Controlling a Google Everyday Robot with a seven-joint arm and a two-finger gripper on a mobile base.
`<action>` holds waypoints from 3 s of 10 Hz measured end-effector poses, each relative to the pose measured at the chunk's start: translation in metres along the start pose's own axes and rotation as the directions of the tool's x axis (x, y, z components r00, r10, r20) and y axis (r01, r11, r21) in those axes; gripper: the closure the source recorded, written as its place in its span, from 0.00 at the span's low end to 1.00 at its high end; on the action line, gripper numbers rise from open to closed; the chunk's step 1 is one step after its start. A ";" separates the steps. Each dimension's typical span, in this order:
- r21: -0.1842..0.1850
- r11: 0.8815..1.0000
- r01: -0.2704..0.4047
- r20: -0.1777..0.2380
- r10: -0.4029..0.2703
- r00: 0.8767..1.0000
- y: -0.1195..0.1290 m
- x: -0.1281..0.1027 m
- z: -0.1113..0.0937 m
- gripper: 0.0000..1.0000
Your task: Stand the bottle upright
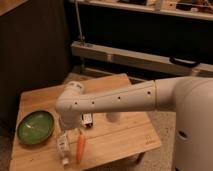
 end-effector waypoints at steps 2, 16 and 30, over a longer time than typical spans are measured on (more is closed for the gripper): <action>0.026 1.000 -0.018 0.018 0.018 1.000 -0.007 -0.017 0.022 0.20; -0.020 0.999 -0.030 0.251 0.034 0.968 -0.047 -0.078 0.064 0.20; -0.053 0.997 -0.061 0.264 0.073 0.962 -0.065 -0.065 0.112 0.20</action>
